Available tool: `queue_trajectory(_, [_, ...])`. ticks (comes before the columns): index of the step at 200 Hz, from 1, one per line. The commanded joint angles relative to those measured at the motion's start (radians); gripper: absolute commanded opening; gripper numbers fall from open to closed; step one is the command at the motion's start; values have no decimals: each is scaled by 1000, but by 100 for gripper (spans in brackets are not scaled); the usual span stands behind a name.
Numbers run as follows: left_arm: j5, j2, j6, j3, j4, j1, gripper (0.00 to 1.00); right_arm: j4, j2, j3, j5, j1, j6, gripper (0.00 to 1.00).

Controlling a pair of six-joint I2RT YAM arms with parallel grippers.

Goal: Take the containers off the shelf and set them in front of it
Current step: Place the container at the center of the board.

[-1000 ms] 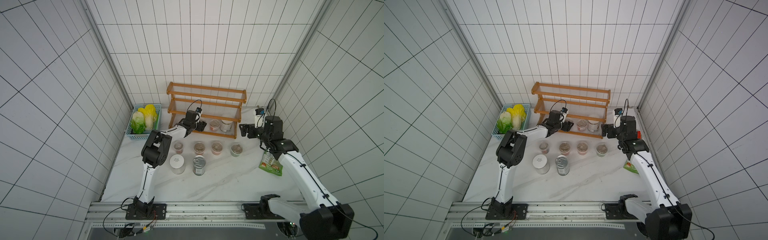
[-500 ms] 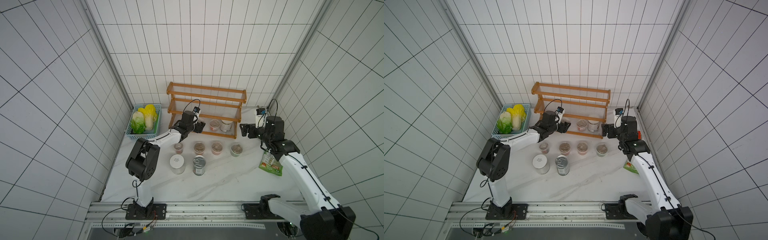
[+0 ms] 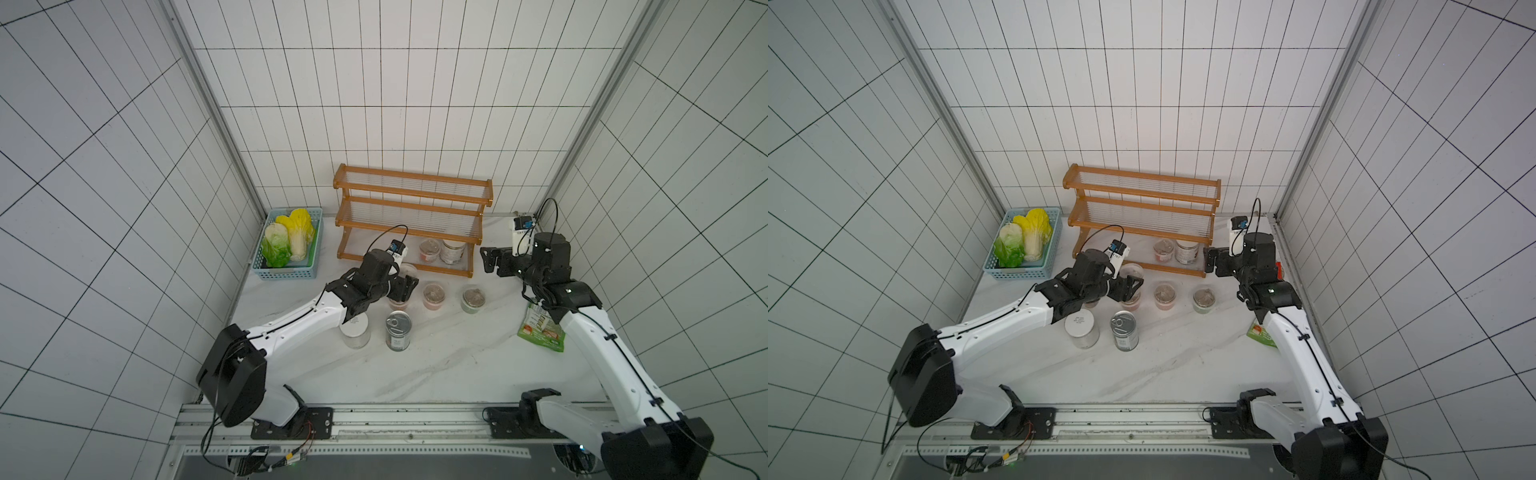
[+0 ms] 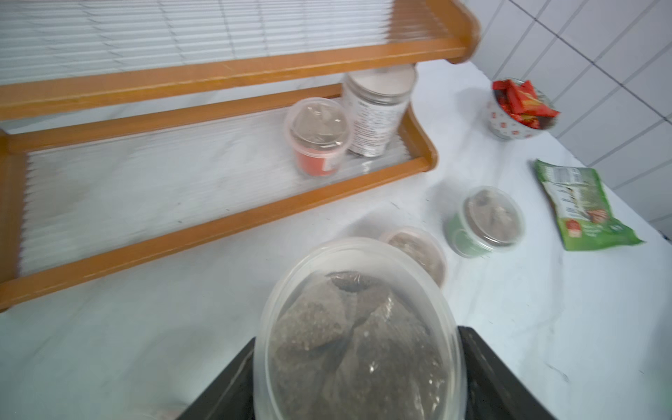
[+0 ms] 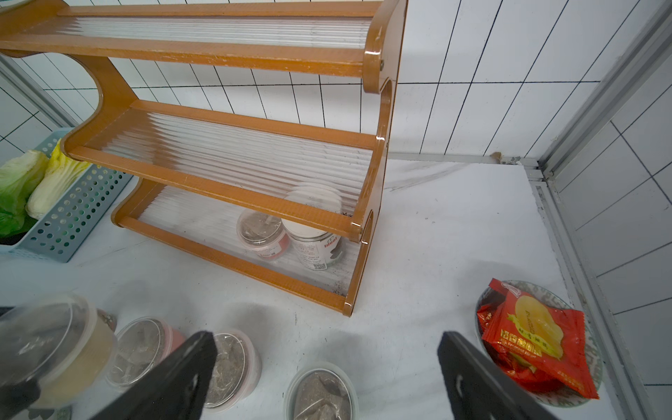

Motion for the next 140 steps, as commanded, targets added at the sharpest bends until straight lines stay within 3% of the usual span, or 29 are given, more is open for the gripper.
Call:
queue_trajectory(1, [-82,-43,-83,-18,12,-101,73,1,-29,6,1,-9,6,99])
queue_trajectory(60, [-231,71,-189,-23,99,-356,73,-19,-53,21,22,-8,-3,99])
queue_trajectory(140, [-419,299,-371,-1,114,-449,73,-18,-76,7,30,-9,-5,99])
